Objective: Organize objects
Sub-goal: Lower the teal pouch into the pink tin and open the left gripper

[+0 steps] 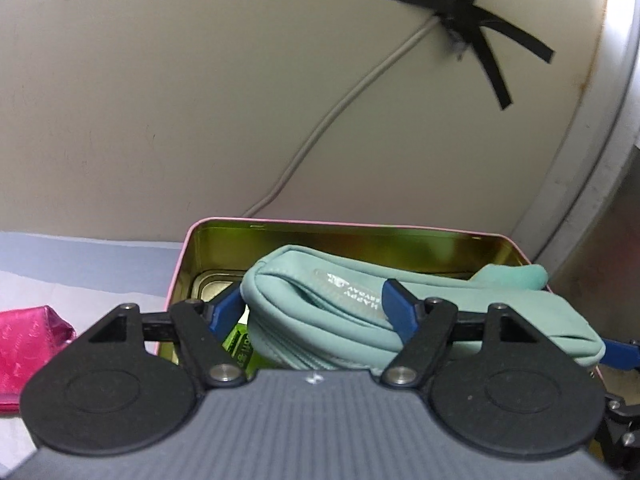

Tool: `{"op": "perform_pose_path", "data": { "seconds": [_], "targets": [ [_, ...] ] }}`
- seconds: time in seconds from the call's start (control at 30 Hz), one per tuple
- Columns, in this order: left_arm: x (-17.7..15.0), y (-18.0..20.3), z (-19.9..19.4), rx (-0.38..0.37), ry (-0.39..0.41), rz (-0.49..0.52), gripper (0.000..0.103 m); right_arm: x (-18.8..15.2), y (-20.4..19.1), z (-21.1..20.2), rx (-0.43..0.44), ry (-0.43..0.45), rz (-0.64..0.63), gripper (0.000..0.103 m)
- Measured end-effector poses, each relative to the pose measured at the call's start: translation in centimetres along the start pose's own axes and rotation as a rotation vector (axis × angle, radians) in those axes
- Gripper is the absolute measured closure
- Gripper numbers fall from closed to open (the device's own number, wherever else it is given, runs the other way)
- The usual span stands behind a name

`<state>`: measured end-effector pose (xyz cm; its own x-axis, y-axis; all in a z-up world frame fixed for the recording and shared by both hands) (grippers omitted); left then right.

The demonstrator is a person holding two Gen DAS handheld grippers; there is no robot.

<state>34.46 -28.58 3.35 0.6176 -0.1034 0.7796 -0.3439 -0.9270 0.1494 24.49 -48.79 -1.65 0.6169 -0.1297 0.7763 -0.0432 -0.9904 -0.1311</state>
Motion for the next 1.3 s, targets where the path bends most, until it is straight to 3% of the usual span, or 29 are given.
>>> {"op": "perform_pose_path", "data": {
  "seconds": [0.17,0.37,0.6,0.73,1.3],
  "targets": [
    [-0.1,-0.4,0.3,0.032,-0.003,-0.018,0.026,0.4,-0.3,1.0,-0.029,-0.017,-0.030,0.022],
    [-0.6,0.3,-1.1,0.052,0.055,0.045,0.025,0.1,0.2,0.8,-0.026,-0.016,-0.002,0.019],
    [-1.8,3.5,-3.1,0.058,0.178,0.283,0.023,-0.4,1.5,1.6,-0.068,-0.045,0.051,0.026],
    [-1.5,2.7,-2.9,0.058,0.166,0.247,0.023,-0.4,2.2,1.7,-0.064,-0.040,0.093,0.026],
    [-1.8,2.8,-2.7,0.067,0.167,0.253,0.022,-0.8,2.2,1.6,-0.072,-0.021,0.093,0.026]
  ]
}}
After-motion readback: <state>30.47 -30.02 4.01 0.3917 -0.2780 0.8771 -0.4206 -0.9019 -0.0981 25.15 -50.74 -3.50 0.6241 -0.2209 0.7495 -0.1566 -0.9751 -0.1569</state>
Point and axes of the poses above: each gripper's, at about its wrist camera, not at the fingertips, and z roughly the way its jaws point, y to its right, x to its top, the point moved 3 cm from there along z, roughly the way its jaws point, and after that the axes turned 3 degrees about x, right-handed, at the moved point
